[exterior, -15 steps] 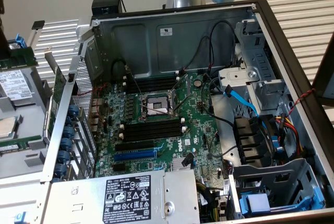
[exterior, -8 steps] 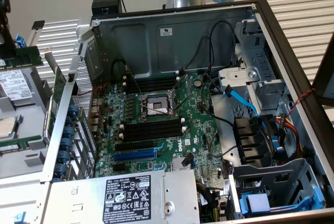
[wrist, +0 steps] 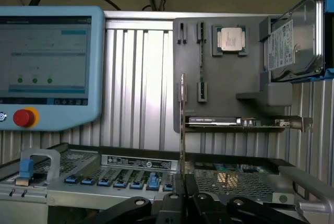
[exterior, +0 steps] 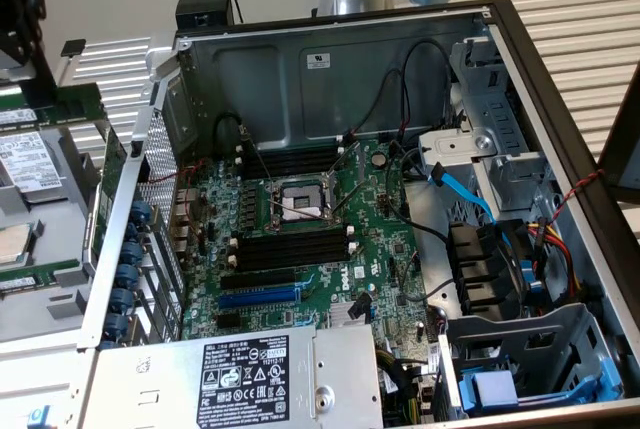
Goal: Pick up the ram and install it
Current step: 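Pick up the ram and move it above insertion slot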
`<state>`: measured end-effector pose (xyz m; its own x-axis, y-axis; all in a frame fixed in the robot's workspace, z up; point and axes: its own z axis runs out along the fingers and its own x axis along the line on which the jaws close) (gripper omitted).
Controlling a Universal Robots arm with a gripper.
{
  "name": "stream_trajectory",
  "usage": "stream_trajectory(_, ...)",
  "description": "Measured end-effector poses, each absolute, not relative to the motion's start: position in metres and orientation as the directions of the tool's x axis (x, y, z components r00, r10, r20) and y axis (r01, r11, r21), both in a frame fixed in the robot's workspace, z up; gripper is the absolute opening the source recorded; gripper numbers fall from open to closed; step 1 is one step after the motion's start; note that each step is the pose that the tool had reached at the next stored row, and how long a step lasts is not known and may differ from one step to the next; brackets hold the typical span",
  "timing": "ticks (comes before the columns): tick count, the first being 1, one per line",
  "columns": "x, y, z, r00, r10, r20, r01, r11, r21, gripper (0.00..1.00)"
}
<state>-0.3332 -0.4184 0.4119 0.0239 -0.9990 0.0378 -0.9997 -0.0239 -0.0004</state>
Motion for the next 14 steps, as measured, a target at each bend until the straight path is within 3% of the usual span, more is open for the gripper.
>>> stream_trajectory(14,-0.277,-0.412,0.412,0.024,-0.999,0.038,-1.0,-0.024,0.0,0.12)
